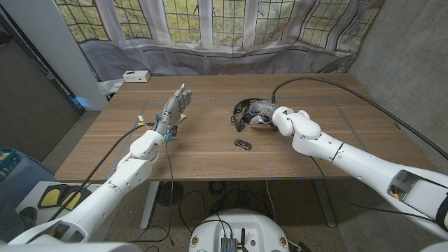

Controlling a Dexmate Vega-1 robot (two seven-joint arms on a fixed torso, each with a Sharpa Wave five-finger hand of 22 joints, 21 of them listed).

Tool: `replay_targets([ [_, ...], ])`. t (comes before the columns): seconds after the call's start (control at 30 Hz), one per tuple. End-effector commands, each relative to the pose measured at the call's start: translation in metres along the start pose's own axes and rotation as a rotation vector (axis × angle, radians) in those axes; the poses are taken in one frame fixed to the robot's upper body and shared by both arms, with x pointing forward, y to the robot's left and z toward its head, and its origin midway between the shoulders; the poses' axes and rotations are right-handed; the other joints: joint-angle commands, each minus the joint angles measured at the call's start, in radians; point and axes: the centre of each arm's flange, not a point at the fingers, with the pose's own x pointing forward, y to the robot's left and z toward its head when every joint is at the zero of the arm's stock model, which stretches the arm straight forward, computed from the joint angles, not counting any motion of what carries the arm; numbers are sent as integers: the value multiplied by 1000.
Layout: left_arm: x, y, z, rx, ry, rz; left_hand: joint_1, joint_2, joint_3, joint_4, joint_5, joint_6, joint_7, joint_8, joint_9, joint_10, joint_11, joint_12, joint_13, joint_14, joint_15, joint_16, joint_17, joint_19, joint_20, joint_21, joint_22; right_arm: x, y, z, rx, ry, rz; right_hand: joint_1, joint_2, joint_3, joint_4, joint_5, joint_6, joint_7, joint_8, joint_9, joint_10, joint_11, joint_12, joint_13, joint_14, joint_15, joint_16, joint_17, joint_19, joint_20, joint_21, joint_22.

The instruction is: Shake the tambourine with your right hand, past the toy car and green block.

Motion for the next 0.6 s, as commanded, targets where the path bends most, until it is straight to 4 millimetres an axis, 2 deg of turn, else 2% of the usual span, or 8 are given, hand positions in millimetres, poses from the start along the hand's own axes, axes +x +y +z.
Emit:
replay_targets([
  [0.03, -4, -1, -1, -5, 2, 8, 5, 11, 6, -5, 0, 8, 4, -4, 5, 5, 0, 0, 1, 4, 3, 0, 2, -2, 10, 6, 6, 5, 9, -4, 0, 11, 15, 3, 3, 9, 1, 1, 6, -1, 2, 2, 5, -4, -4, 2, -4, 0, -4, 2, 7, 3, 0, 0],
  [0.37, -5, -2, 0, -4, 3, 10, 5, 12, 6, -6, 0, 9, 3, -4, 5, 6, -1, 0, 1, 4, 2, -1, 2, -2, 12, 6, 6, 8, 14, -9, -10, 12, 11, 28, 14, 18, -7, 4, 16, -7, 2, 2, 16, -8, -2, 2, 9, -8, -1, 2, 27, -1, 4, 0],
  [0.6, -4, -2, -1, -6, 8, 10, 5, 12, 6, -7, -1, 10, 3, -5, 5, 6, -3, -1, 1, 4, 3, -1, 2, -1, 13, 6, 6, 11, 18, -11, -3, 12, 27, 61, 23, 24, -13, 5, 44, -15, 8, 1, 42, -16, 4, 2, 33, -19, 6, 3, 63, -8, 11, 0],
])
